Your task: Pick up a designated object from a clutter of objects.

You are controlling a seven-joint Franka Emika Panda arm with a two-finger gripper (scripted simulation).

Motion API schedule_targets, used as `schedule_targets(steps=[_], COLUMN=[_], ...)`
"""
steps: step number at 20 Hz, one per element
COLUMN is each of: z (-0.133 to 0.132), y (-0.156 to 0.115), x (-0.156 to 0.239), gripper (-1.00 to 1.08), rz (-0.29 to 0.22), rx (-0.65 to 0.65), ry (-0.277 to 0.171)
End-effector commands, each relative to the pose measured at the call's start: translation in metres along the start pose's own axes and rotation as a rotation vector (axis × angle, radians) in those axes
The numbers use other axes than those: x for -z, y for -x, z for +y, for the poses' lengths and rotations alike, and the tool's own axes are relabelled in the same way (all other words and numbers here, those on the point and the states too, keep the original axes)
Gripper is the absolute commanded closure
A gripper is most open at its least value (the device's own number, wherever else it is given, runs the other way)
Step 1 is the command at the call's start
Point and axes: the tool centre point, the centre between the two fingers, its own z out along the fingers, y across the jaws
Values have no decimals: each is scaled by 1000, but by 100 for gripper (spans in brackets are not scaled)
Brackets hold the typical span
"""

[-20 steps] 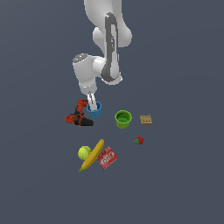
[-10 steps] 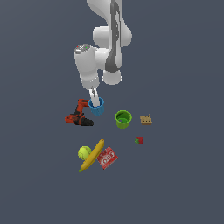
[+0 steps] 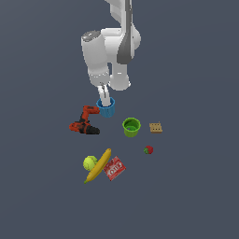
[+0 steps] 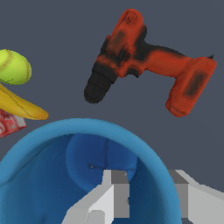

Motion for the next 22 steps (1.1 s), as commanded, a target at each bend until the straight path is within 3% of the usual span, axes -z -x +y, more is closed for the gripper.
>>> schedule_targets(steps=[1, 22], z=[-7, -71], y=[7, 84], x=[18, 187], gripper=[108, 108], rz=[4, -4], rx=[0, 2], ry=[-1, -4])
